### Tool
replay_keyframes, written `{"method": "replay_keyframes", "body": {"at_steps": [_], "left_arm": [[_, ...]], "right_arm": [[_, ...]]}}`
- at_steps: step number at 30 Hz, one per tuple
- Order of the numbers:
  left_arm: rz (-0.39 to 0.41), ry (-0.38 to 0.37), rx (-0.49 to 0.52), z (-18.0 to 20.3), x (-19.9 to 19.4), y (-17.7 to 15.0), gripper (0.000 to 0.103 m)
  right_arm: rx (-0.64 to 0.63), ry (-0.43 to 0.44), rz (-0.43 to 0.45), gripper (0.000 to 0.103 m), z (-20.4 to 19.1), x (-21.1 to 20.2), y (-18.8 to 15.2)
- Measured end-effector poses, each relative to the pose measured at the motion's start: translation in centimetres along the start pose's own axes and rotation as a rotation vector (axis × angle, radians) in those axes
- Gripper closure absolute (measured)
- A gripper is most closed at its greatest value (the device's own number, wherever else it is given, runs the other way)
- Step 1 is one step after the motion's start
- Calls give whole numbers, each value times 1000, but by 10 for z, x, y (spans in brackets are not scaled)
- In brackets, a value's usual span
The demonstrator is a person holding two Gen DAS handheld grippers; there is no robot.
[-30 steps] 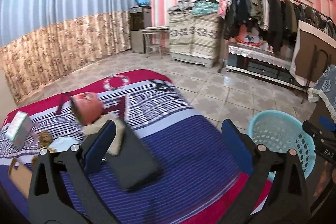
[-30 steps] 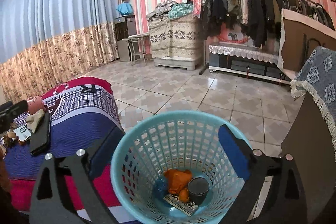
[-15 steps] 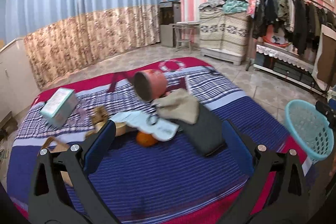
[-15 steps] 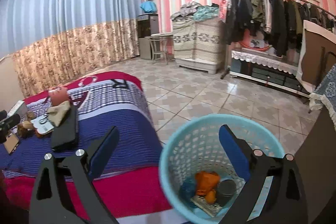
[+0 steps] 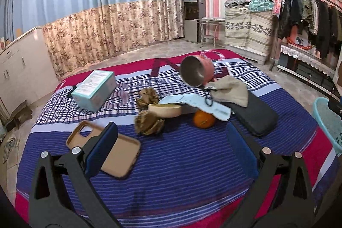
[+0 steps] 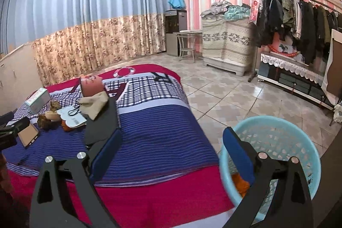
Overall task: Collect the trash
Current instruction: 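Move both tools back over the bed toward the brown crumpled bag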
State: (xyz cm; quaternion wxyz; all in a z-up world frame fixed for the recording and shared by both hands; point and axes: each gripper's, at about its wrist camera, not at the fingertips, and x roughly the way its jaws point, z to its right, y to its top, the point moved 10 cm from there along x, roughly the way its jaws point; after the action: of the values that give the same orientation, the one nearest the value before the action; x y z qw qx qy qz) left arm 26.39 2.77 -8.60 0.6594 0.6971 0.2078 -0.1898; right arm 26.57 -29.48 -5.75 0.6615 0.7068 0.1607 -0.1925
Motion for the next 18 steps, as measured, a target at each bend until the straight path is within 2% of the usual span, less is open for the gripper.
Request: {"method": "replay_keyframes", "body": {"at_steps": [18], "left_arm": [[-24, 59, -41, -49, 5, -18, 6]], "right_arm": [[-61, 22, -44, 9, -31, 13, -12]]}}
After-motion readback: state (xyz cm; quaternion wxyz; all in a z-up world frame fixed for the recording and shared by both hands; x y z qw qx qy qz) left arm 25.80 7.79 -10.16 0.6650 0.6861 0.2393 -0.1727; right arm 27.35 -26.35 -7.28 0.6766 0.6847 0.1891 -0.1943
